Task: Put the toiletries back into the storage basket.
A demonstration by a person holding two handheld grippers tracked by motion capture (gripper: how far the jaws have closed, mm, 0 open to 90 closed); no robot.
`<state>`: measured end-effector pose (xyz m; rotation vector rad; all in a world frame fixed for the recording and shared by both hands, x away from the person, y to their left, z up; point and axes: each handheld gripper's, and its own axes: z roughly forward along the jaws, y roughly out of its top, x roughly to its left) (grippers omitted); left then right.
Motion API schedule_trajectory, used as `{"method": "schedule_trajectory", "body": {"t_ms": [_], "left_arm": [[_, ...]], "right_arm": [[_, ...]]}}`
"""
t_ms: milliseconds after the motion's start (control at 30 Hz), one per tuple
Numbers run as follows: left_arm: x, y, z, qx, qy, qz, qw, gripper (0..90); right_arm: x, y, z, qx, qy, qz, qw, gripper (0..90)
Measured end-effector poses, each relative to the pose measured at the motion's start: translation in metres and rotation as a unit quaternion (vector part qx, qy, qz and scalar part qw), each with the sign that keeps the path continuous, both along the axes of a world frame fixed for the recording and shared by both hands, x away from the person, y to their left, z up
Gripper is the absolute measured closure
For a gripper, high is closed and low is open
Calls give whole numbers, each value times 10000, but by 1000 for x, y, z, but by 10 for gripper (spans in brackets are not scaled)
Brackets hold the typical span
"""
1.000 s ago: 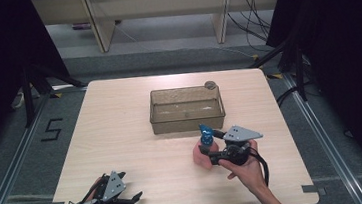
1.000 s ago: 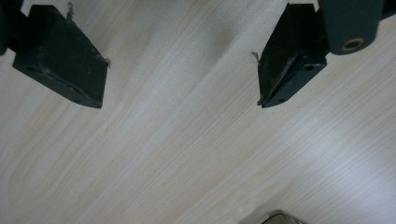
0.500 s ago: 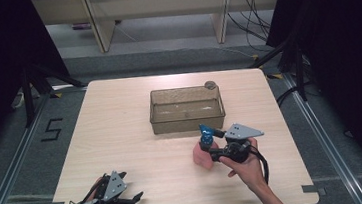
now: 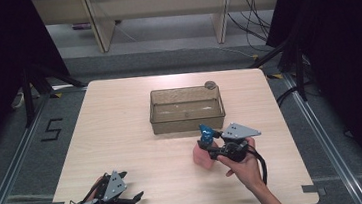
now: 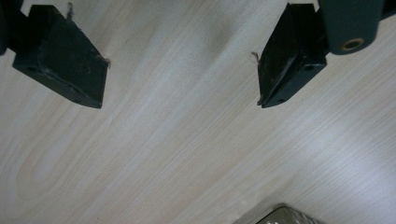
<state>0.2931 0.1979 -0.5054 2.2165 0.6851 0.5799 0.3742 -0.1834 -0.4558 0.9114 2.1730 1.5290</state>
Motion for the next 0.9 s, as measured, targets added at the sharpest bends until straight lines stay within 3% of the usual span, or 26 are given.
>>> {"method": "schedule_trajectory", "body": {"t_ms": [33,67,100,167,367,467,500,667,700,800,900], "left_arm": [[-1,-2,0,-95,26,2,10000,156],[-1,-2,0,-95,26,2,10000,156],[-1,-2,-1,-98,42,-25,9999,155],[-1,-2,-1,-92,59,-54,9999,155],[-2,-1,-1,-92,3,-51,9999,156],[-2,-2,-1,-104,-4,-55,9999,156],[-2,-1,0,33,5,-127,9999,156],[-2,-1,-1,-40,-1,-74,10000,156],[-2,-1,0,-33,-24,-53,10000,155],[-2,-1,-1,-94,-10,-75,9999,155],[-2,-1,0,-27,7,-92,10000,156]], "right_arm": [[1,0,0,-147,-161,-31,9998,468],[1,0,0,-147,-161,-31,9998,468],[0,2,0,-128,-40,33,9999,485],[1,2,-1,-142,-160,26,9998,493],[1,4,-2,-91,-74,55,9999,506],[1,4,-2,-128,-142,41,9998,510],[1,4,-2,-158,-143,21,9998,511],[-1,4,-3,-115,2,-44,9999,495],[0,3,-3,-149,-117,-28,9998,496],[0,3,-3,-198,-177,-43,9996,498],[-2,6,-2,-224,-235,-47,9995,521]]}}
